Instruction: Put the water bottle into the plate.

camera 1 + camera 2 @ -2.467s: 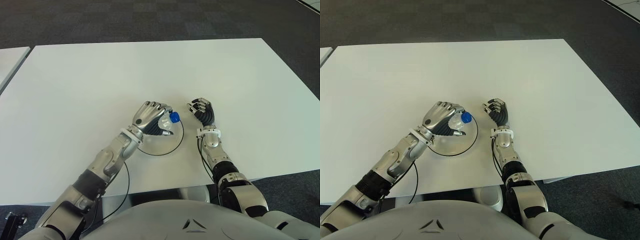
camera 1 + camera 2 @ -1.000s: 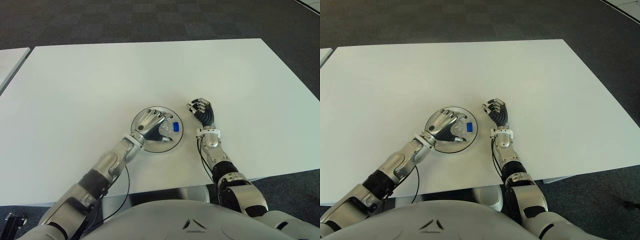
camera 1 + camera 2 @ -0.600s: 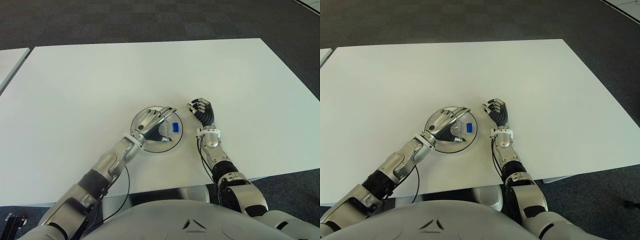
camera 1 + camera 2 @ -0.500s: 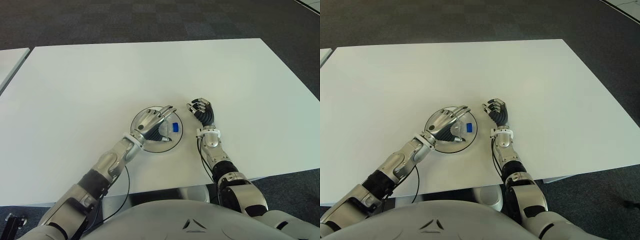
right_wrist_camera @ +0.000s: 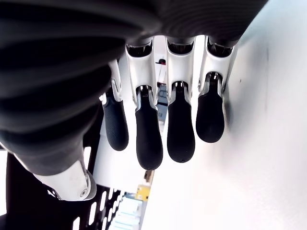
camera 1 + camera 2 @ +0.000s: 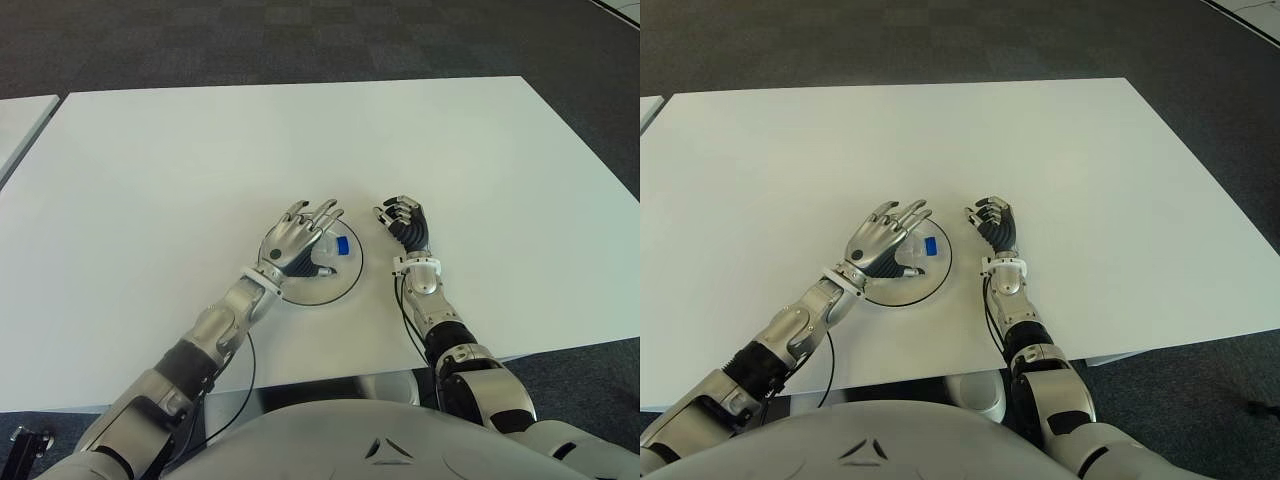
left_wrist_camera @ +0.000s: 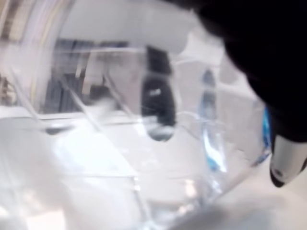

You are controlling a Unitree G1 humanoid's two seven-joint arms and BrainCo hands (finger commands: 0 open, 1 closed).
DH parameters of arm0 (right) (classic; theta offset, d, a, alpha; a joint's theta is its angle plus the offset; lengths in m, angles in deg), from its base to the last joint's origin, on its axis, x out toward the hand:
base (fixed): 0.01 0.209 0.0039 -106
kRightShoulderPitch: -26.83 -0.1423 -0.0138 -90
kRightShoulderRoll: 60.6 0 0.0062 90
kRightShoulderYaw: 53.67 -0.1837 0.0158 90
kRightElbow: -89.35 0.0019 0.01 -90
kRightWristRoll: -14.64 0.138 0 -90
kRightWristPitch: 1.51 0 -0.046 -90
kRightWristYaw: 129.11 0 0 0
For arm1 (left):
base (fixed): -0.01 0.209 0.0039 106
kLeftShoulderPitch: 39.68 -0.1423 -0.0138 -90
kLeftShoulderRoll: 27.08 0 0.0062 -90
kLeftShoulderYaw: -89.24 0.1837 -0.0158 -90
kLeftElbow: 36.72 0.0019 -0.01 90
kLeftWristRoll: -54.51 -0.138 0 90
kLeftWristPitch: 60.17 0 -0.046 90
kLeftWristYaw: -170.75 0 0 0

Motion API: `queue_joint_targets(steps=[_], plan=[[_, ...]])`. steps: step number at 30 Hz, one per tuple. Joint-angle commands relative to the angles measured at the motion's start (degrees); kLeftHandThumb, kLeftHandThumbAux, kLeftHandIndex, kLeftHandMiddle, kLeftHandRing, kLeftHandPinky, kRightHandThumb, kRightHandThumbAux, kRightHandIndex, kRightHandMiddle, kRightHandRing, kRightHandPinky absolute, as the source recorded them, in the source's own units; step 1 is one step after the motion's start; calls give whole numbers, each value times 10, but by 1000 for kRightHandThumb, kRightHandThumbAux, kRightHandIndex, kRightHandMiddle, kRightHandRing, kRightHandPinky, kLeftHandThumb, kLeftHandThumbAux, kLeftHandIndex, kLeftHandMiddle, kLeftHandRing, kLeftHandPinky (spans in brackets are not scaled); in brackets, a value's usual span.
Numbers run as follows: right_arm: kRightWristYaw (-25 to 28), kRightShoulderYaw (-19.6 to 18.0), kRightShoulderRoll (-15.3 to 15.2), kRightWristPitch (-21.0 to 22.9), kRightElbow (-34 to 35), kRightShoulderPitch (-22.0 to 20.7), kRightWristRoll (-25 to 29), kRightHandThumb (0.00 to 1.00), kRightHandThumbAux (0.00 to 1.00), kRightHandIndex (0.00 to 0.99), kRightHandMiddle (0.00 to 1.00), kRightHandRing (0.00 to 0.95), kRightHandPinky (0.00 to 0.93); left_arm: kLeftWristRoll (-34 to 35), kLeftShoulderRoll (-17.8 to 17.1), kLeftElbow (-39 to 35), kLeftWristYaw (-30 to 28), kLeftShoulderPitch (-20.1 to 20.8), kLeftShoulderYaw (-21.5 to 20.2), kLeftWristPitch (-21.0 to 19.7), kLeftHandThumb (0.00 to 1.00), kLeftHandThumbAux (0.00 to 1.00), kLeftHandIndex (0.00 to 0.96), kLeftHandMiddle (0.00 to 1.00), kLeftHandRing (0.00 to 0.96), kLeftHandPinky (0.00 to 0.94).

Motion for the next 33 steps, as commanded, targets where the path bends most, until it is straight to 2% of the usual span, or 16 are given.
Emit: queue_joint_targets(steps=[1, 7, 16, 24, 33], plan=[[3, 2, 1, 2, -11, 7, 0, 706, 728, 432, 627, 632, 642, -18, -3, -8, 12, -7, 0, -21, 246, 577, 0, 0, 0, 0], [3, 2, 0, 4, -10, 7, -1, 706, 728, 432, 627, 632, 638, -20, 3, -16, 23, -13, -4, -37, 228, 564, 0, 0, 0, 0], [2, 3, 1, 7, -7, 8, -2, 706, 728, 432, 625, 633, 637, -18, 11, -21, 59, -20, -6, -50, 120, 568, 0, 0, 0, 0], [3, 2, 0, 5, -12, 7, -1, 706, 727, 432, 627, 633, 635, 6, 35, 3, 161, -24, -20, -37, 45, 567, 0, 0, 0, 0], [2, 3, -1, 7, -12, 6, -3, 705, 727, 433, 626, 632, 633, 18, 52, 19, 224, -31, -33, -41, 15, 577, 0, 0, 0, 0]])
